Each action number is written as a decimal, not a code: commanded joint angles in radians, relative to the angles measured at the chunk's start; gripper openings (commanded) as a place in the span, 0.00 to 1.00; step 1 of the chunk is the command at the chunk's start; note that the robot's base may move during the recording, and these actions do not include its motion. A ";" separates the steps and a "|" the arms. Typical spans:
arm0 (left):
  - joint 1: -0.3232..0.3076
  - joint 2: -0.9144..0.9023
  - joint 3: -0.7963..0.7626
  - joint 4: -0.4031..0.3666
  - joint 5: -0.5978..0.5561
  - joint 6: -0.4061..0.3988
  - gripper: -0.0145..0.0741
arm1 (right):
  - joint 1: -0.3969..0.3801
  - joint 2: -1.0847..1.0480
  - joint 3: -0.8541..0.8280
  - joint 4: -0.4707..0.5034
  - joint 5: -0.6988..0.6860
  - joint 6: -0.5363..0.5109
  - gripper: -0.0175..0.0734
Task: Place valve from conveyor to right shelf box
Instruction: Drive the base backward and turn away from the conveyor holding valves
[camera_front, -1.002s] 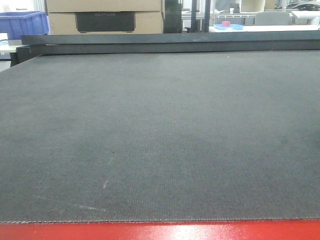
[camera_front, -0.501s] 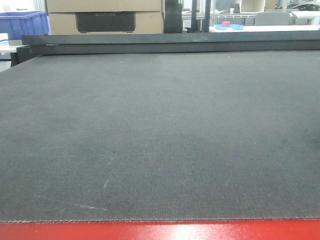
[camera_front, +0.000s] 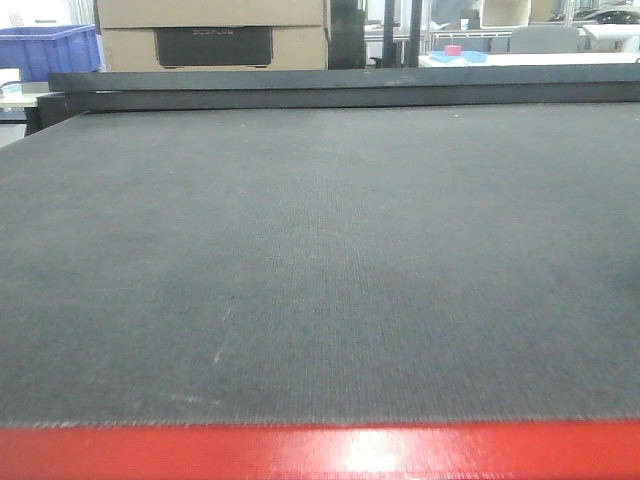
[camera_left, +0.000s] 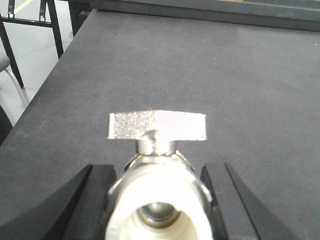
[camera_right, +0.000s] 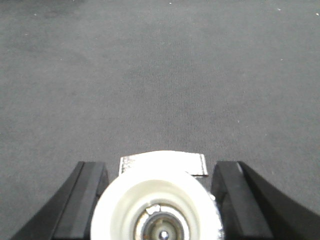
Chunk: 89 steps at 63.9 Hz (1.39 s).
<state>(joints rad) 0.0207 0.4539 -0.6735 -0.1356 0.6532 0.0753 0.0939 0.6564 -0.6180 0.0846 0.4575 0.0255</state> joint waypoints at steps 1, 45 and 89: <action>-0.003 -0.007 -0.004 -0.010 -0.053 0.000 0.04 | -0.006 -0.010 -0.007 -0.001 -0.073 0.004 0.01; -0.003 -0.007 -0.004 -0.010 -0.053 0.000 0.04 | -0.006 -0.010 -0.007 -0.001 -0.077 0.004 0.01; -0.003 -0.009 -0.004 -0.010 -0.052 0.000 0.04 | -0.006 -0.010 -0.007 -0.001 -0.092 0.004 0.01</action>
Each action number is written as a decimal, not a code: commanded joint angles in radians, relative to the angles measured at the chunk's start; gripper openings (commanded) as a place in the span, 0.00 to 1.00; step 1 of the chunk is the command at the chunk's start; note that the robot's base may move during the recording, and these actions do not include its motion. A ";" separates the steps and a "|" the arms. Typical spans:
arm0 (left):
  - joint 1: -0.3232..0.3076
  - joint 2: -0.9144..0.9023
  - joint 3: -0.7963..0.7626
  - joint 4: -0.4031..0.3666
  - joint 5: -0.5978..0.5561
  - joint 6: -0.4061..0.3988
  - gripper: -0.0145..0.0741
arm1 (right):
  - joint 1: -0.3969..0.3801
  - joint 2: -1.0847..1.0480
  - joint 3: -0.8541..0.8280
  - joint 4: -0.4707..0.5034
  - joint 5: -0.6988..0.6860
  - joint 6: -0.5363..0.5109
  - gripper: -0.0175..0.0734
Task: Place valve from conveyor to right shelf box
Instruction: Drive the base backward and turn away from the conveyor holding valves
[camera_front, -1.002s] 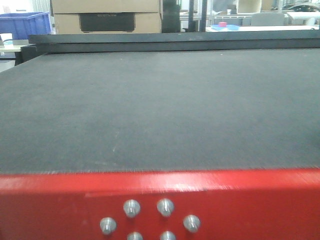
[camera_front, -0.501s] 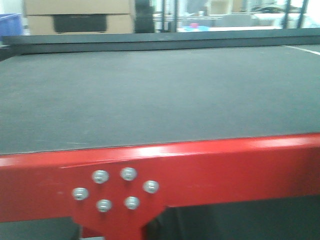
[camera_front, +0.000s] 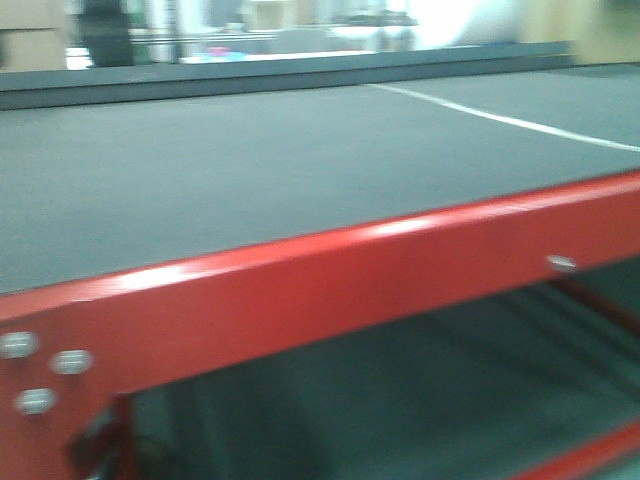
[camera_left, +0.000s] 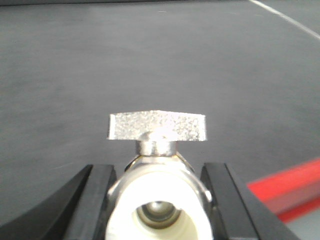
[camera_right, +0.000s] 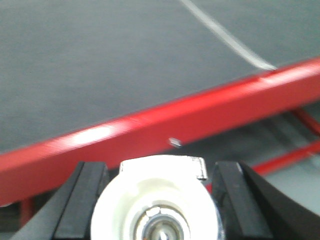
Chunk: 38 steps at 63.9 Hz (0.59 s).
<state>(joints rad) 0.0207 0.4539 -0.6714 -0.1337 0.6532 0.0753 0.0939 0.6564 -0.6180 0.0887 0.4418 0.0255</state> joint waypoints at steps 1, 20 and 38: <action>-0.003 -0.009 -0.007 -0.012 -0.052 0.000 0.04 | -0.006 -0.010 -0.007 -0.005 -0.076 0.004 0.01; -0.003 -0.009 -0.007 -0.012 -0.052 0.000 0.04 | -0.006 -0.010 -0.007 -0.005 -0.076 0.004 0.01; -0.003 -0.009 -0.007 -0.012 -0.052 0.000 0.04 | -0.006 -0.010 -0.007 -0.005 -0.076 0.004 0.01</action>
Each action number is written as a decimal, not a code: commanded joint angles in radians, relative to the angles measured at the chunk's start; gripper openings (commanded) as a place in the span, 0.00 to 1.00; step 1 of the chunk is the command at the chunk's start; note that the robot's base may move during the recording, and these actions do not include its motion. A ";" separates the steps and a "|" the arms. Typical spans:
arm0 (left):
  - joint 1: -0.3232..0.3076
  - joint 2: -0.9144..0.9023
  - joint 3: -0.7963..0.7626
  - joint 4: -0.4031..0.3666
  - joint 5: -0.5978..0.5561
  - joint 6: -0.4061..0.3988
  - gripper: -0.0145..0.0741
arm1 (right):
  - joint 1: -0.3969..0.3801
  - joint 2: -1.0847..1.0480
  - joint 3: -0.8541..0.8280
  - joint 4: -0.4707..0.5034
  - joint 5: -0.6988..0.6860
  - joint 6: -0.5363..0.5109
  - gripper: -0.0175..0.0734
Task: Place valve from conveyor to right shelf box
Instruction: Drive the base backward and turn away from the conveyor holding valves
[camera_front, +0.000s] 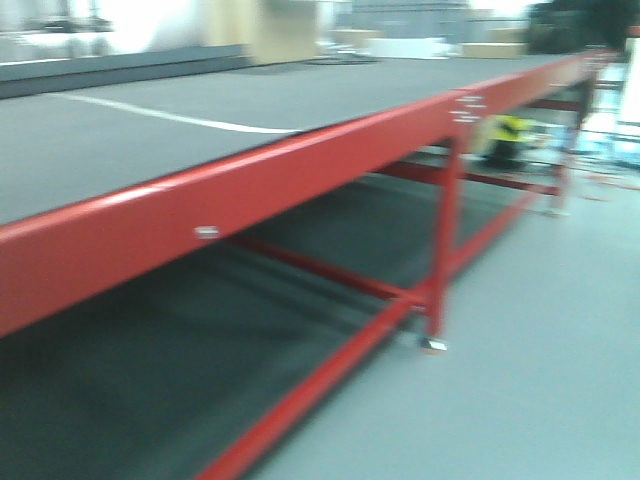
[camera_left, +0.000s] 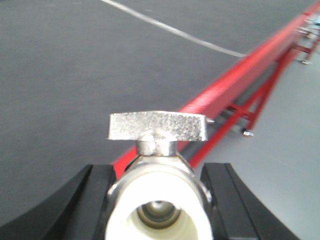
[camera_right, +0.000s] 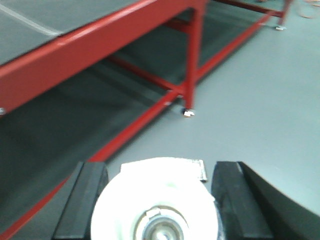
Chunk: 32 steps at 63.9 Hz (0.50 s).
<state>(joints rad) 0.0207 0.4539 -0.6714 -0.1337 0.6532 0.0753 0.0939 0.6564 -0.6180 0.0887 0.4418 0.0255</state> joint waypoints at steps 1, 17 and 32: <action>-0.003 -0.009 -0.007 -0.012 -0.052 0.000 0.04 | -0.006 -0.010 -0.007 -0.005 -0.076 0.004 0.01; -0.003 -0.009 -0.007 -0.012 -0.052 0.000 0.04 | -0.006 -0.010 -0.007 -0.005 -0.076 0.004 0.01; -0.003 -0.009 -0.007 -0.012 -0.052 0.000 0.04 | -0.006 -0.010 -0.007 -0.005 -0.076 0.004 0.01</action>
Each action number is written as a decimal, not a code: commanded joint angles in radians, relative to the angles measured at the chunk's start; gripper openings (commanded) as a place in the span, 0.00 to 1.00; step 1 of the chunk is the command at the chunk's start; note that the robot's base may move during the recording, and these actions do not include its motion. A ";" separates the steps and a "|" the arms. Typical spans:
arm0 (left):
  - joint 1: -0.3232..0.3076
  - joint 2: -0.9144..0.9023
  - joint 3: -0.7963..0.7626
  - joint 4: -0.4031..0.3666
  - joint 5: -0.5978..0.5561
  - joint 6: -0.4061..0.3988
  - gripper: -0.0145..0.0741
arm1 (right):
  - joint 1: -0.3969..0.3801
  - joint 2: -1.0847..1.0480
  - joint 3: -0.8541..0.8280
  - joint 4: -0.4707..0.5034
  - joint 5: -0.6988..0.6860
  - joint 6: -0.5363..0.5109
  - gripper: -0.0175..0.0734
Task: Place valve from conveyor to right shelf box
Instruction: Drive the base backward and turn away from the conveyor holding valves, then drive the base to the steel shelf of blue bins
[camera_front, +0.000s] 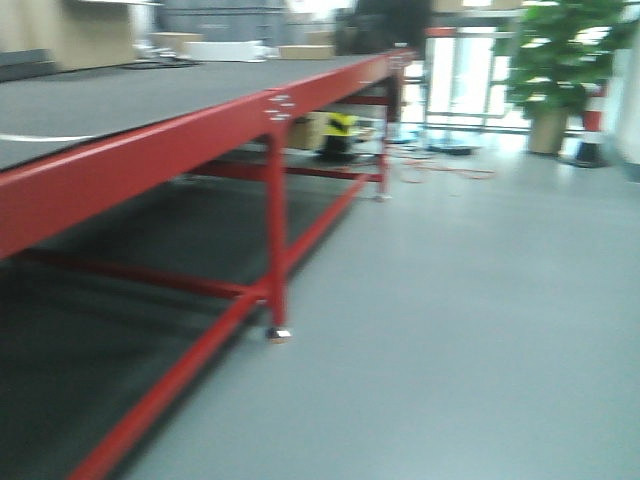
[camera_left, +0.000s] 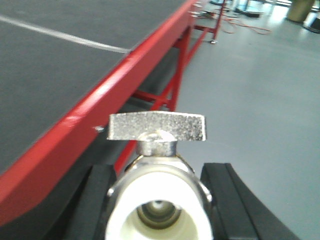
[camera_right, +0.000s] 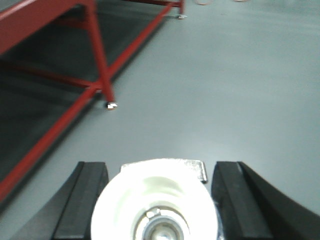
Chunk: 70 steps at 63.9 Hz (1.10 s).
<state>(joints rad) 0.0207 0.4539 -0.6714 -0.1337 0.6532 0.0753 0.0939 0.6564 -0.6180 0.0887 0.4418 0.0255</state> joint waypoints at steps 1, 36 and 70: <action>-0.003 -0.009 -0.007 -0.012 -0.052 0.000 0.04 | -0.006 -0.010 -0.007 -0.005 -0.076 0.004 0.01; -0.003 -0.009 -0.007 -0.012 -0.052 0.000 0.04 | -0.006 -0.010 -0.007 -0.005 -0.076 0.004 0.01; -0.003 -0.009 -0.007 -0.012 -0.052 0.000 0.04 | -0.006 -0.010 -0.007 -0.005 -0.076 0.004 0.01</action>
<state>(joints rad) 0.0207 0.4539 -0.6714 -0.1355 0.6532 0.0753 0.0939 0.6564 -0.6180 0.0887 0.4418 0.0255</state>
